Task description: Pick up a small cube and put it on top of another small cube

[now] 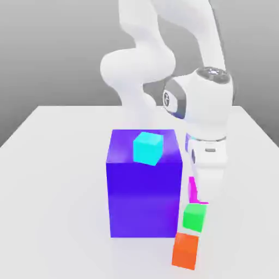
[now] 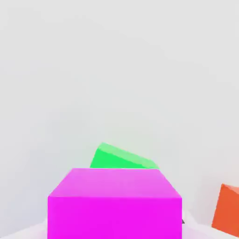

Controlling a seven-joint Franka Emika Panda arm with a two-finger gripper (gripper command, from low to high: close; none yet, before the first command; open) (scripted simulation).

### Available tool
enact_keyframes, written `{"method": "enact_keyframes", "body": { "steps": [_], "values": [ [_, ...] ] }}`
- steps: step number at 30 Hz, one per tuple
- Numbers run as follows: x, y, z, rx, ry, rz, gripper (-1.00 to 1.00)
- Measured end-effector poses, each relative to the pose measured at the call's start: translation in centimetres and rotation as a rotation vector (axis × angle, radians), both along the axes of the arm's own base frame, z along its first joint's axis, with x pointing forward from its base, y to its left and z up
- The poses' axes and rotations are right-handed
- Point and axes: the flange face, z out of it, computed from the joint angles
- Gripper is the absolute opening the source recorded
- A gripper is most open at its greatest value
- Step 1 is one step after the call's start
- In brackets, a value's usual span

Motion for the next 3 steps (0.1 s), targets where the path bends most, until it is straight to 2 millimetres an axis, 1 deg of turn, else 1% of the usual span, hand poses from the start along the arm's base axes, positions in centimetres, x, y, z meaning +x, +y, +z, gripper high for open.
{"method": "enact_keyframes", "body": {
  "steps": [1,3],
  "values": [
    [-0.04,-0.06,-0.49,-0.001,0.0,-0.001,1.0],
    [-0.04,-0.06,-0.49,-0.001,0.0,-0.001,1.0]
  ]
}}
